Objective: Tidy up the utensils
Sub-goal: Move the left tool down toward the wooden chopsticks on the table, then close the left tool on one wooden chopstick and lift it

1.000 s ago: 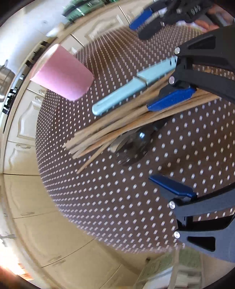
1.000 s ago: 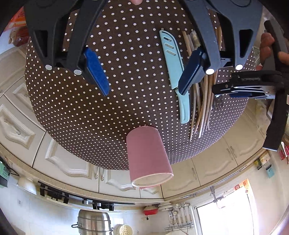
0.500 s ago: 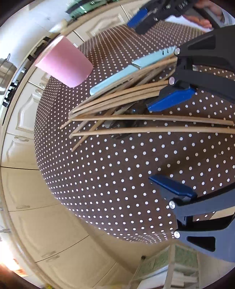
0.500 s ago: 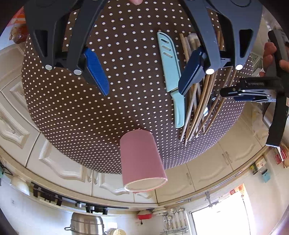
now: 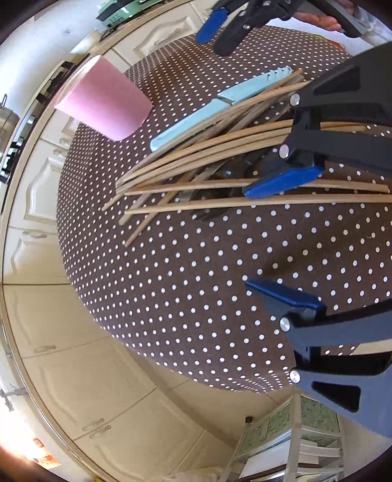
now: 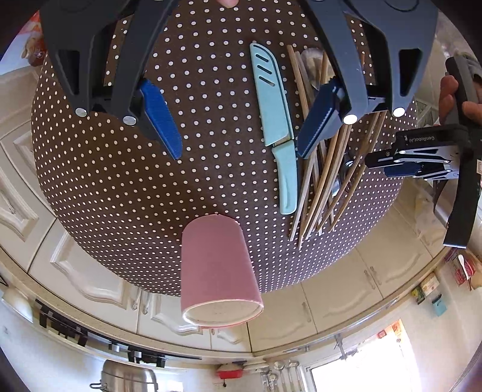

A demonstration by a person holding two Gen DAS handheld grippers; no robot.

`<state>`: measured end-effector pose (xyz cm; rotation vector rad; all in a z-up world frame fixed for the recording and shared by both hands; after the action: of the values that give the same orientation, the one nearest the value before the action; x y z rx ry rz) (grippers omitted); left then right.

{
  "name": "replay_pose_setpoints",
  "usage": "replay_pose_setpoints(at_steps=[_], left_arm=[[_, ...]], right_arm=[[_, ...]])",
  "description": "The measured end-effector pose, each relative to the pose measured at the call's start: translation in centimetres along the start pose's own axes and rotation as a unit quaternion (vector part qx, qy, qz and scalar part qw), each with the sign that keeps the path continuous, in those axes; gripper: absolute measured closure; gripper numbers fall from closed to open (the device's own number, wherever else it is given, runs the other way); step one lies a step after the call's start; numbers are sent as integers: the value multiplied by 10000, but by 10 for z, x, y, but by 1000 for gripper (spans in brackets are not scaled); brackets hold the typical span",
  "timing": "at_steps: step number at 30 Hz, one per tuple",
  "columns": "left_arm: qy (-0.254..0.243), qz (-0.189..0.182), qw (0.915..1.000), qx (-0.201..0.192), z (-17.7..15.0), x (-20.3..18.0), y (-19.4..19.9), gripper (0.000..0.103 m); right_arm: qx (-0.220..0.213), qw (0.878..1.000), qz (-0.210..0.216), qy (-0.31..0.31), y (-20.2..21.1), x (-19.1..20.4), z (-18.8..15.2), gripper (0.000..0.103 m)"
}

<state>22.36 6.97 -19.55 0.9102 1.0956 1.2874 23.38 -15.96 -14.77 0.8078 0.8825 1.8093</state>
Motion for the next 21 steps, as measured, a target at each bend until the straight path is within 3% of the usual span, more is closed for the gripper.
replay_pose_setpoints(at_steps=[1, 4, 6, 8, 9, 12, 14, 18, 21], left_arm=[[-51, 26, 10000, 69, 0, -4, -2, 56], [-170, 297, 9994, 54, 2, -13, -7, 61], [-131, 160, 9998, 23, 3, -15, -6, 73], [-57, -29, 10000, 24, 3, -13, -5, 92], [-30, -164, 9999, 41, 3, -12, -5, 95], [48, -469, 9989, -10, -1, -8, -5, 98], [96, -707, 9974, -87, -4, -6, -3, 98], [122, -952, 9946, -389, -10, -7, 12, 98], [133, -1023, 9929, -597, -12, -7, 21, 98]], right_arm=[[31, 10000, 8, 25, -1, 1, 2, 25], [152, 9998, -19, 118, -7, 6, 7, 25], [238, 9996, -18, 173, -11, 7, 10, 25], [342, 9992, -5, 214, -14, 9, 13, 25], [386, 9990, -6, 244, -16, 11, 14, 25], [500, 9978, -25, 444, -19, 23, 18, 25], [596, 9966, 11, 571, -23, 33, 22, 31], [941, 9930, 180, 688, -35, 49, 28, 59], [1193, 9897, 296, 733, -46, 60, 32, 68]])
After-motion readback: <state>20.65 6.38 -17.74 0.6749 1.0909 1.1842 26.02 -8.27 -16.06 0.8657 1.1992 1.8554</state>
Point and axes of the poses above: each gripper's, at about its wrist camera, not at the fingertips, and y roughly against the way its jaws point, x to its left, z to its top, the point moved 4 cm from there along -y, roughly the way its jaws point, and after that the axes turned 7 degrees about x, right-handed, at the moved point
